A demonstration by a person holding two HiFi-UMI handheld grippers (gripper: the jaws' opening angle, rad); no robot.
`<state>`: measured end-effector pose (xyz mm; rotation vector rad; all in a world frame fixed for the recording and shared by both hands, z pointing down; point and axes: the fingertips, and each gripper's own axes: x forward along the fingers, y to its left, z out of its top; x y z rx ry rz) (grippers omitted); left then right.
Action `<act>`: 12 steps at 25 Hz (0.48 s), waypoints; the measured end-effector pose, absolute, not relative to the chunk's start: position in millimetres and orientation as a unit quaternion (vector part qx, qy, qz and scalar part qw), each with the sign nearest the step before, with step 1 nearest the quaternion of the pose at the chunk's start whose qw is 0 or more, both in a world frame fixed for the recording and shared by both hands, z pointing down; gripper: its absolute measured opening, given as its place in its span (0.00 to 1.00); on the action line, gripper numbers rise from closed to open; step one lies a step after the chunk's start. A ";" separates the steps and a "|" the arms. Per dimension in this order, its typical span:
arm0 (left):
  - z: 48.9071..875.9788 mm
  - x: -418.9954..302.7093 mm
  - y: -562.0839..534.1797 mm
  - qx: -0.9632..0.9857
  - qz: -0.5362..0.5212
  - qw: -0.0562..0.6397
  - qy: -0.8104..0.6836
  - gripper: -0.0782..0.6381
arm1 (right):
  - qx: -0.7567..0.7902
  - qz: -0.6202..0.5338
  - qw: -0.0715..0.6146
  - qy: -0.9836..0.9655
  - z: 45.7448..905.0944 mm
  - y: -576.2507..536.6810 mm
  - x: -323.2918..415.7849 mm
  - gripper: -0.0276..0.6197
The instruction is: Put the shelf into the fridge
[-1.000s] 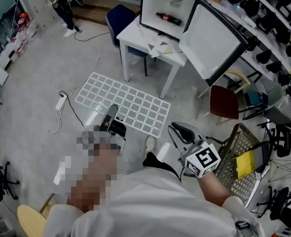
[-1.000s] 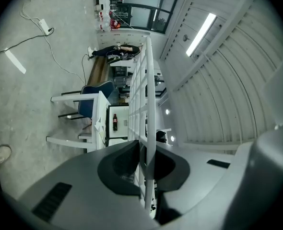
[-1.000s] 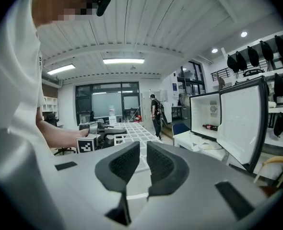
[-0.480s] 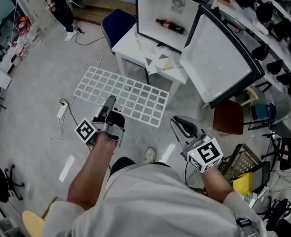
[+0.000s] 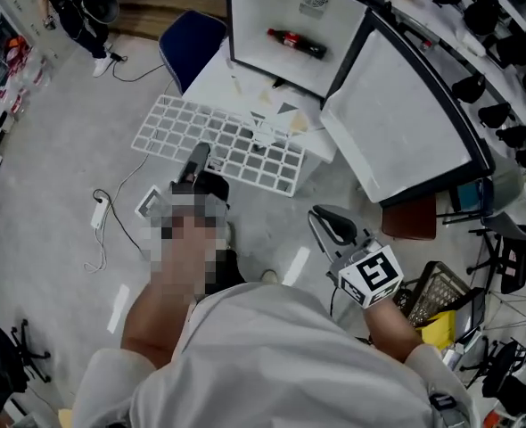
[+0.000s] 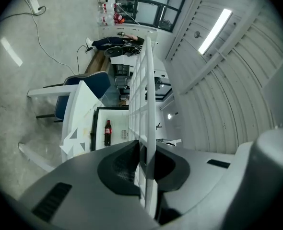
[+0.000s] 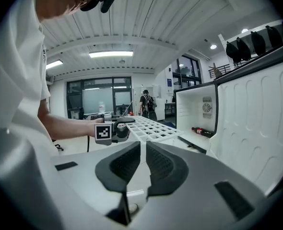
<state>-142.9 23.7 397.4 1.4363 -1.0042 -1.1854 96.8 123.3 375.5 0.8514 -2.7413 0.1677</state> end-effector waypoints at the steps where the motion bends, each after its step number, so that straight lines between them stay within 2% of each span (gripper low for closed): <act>1: 398.1 -145.9 7.9 0.593 -0.487 0.493 -0.409 0.16 | 0.303 0.060 0.134 -0.942 375.7 112.7 92.8 0.11; 12: 389.8 -156.0 -159.3 0.625 -0.442 0.544 -0.344 0.16 | 0.402 0.102 0.126 -0.901 363.5 13.9 29.3 0.12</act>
